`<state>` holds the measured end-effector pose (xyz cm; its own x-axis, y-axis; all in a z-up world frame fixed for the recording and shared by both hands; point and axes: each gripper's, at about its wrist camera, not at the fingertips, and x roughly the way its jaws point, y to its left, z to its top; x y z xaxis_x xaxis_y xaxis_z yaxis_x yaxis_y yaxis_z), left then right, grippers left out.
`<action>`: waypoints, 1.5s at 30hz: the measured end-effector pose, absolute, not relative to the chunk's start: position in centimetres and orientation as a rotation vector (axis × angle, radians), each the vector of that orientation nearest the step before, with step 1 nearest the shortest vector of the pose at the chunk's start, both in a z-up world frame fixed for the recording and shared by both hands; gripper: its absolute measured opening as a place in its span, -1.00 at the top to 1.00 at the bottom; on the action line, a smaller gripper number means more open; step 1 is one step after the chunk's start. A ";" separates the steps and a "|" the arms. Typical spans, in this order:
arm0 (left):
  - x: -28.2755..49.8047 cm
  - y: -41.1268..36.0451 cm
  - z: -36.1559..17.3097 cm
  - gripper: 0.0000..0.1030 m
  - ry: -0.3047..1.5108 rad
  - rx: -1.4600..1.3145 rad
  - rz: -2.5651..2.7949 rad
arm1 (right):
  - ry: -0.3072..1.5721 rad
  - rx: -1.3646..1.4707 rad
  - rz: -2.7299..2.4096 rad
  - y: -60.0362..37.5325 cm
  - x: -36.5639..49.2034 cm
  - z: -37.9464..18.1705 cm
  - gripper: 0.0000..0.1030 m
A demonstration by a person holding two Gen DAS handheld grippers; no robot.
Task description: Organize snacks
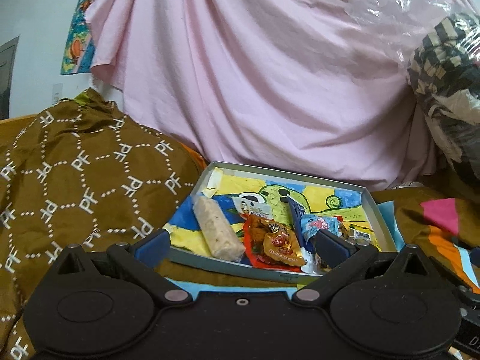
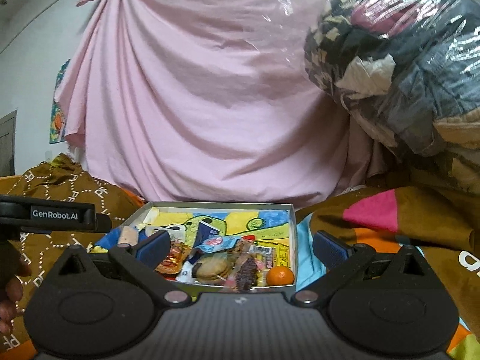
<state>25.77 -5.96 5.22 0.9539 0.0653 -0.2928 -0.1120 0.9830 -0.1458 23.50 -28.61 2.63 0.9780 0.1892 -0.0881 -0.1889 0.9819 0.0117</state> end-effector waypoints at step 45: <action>12.7 -1.7 1.4 -0.98 0.254 -0.168 0.141 | 0.110 0.044 0.199 -25.0 13.2 1.1 -1.00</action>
<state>12.72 -1.68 1.45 0.9582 0.1174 -0.2608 -0.1596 0.9762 -0.1468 13.23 -24.98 1.14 0.9742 0.1999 -0.1046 -0.1951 0.9793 0.0543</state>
